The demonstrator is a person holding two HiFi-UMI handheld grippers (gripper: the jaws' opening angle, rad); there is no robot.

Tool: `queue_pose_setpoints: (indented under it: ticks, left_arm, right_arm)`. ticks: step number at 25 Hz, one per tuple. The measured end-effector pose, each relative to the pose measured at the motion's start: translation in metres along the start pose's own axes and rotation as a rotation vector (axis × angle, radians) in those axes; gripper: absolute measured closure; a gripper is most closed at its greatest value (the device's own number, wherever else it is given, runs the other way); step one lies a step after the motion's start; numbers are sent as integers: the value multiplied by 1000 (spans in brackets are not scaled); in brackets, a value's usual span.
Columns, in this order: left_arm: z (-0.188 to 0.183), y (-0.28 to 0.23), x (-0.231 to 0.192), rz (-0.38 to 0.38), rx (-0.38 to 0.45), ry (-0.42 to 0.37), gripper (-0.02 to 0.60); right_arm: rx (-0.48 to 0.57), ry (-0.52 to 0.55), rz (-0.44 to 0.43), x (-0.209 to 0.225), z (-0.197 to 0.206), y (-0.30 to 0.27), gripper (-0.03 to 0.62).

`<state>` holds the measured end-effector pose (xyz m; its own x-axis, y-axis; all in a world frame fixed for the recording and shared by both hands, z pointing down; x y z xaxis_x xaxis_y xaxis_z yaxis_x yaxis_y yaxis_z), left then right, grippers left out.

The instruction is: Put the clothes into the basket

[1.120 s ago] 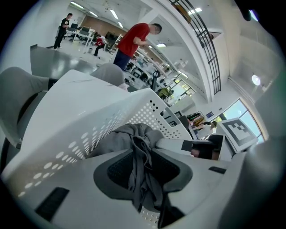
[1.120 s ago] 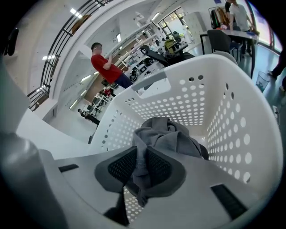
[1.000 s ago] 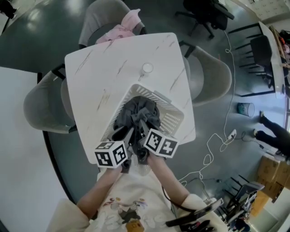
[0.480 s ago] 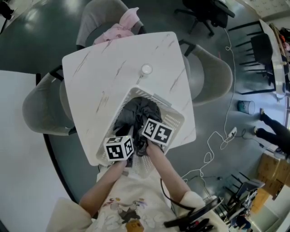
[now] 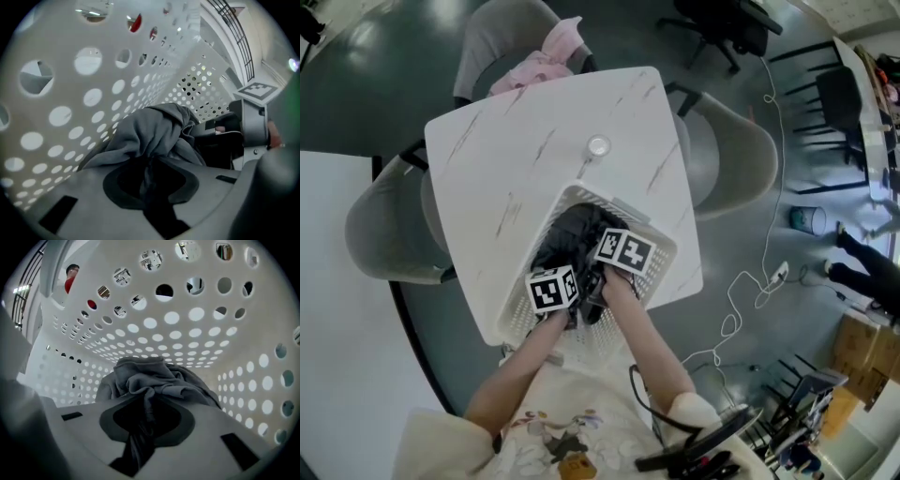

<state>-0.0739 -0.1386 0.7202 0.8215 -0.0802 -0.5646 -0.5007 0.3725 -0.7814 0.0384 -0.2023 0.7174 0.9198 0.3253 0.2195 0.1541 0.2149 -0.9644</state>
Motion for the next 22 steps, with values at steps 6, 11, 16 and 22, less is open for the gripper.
queue_pose_setpoints:
  ticks: [6, 11, 16, 22]
  left_arm:
    - [3, -9, -6, 7, 3, 123, 511]
    - [2, 14, 7, 3, 9, 152, 509]
    - [-8, 56, 27, 7, 102, 65, 509]
    - [-21, 125, 64, 44, 256, -57, 509]
  right_arm:
    - [7, 39, 0, 1, 0, -3, 526]
    - [70, 36, 31, -1, 2, 29, 526]
    - [182, 88, -18, -20, 3, 78, 526]
    - [325, 70, -87, -24, 4, 135, 526]
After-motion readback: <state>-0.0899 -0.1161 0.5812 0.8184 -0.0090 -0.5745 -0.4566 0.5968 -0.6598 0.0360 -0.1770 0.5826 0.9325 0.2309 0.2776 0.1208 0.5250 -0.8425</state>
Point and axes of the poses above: the fingertips, and each gripper's own axes: y backward along the fingers, x to its right, z out of its underside, the point moved 3 cm from there along y, backward along the fingers, and after that the axes turned 10 degrees about z, right-handed, at the moved point
